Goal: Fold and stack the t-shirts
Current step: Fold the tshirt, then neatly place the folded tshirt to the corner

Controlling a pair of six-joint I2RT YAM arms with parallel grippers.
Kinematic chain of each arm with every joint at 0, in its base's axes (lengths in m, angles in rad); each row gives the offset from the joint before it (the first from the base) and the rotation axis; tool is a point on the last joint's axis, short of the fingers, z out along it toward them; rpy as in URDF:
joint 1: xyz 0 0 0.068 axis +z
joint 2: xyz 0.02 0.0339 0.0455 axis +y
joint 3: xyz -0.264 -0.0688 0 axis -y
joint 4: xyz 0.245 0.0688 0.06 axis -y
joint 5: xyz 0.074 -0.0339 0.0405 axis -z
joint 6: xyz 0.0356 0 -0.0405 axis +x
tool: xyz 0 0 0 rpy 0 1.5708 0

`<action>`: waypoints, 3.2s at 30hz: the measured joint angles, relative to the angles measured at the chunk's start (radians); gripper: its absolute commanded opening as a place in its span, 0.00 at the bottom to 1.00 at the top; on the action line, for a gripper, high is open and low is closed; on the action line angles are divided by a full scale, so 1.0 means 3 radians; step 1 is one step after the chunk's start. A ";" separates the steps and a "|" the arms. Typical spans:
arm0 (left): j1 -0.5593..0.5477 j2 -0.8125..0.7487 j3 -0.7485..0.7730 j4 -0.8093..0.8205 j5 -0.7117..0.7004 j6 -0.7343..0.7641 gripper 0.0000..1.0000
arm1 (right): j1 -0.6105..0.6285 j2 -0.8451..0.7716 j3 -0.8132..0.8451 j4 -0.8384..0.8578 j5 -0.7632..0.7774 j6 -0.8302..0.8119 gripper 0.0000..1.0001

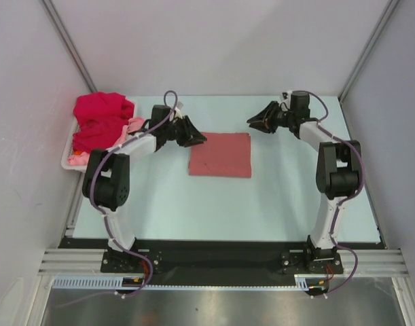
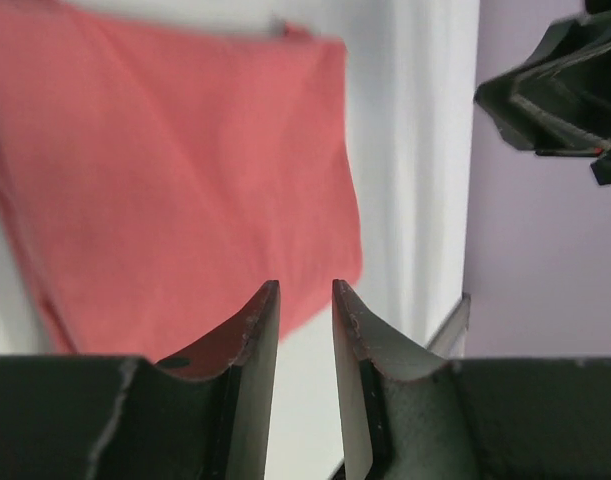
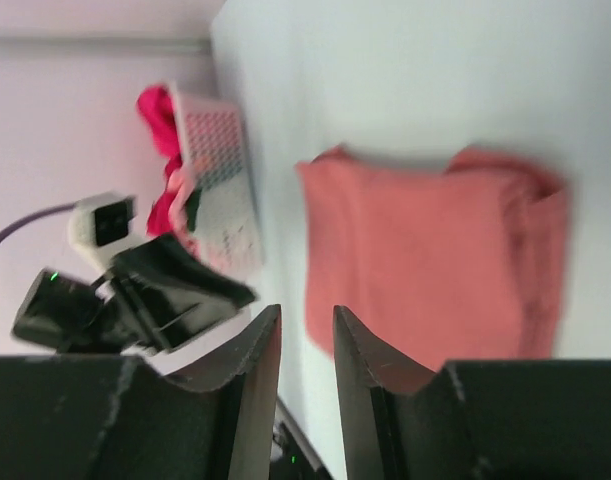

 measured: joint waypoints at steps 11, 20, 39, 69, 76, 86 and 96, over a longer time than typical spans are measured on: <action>-0.0159 0.0420 -0.0553 0.0159 0.0237 0.0131 0.27 | 0.0759 -0.0004 -0.1124 0.0757 -0.0324 0.0125 0.30; -0.0081 0.0015 -0.0676 -0.0233 0.0121 0.0568 0.33 | 0.0179 -0.0146 -0.1551 0.0470 -0.0497 -0.0225 0.30; 0.0055 -0.0272 -0.0676 -0.0876 -0.0243 0.0996 0.39 | 0.0498 -0.0230 -0.1150 0.0034 -0.0364 -0.0549 0.64; 0.0071 -0.2956 -0.1343 -0.1705 -0.0130 0.0715 0.45 | 0.0249 0.0809 0.1001 -0.1609 0.0249 -0.1981 0.71; 0.0071 -0.3002 -0.1363 -0.1720 -0.0100 0.0636 0.45 | 0.0271 0.0884 0.0966 -0.1484 0.0186 -0.1797 0.67; 0.0071 -0.2909 -0.1283 -0.1747 -0.0032 0.0614 0.45 | 0.0264 0.0795 0.0885 -0.1472 0.0244 -0.1821 0.78; 0.0071 -0.2801 -0.1274 -0.1742 0.0038 0.0590 0.45 | 0.0233 0.0813 0.1034 -0.1715 0.0440 -0.1985 0.79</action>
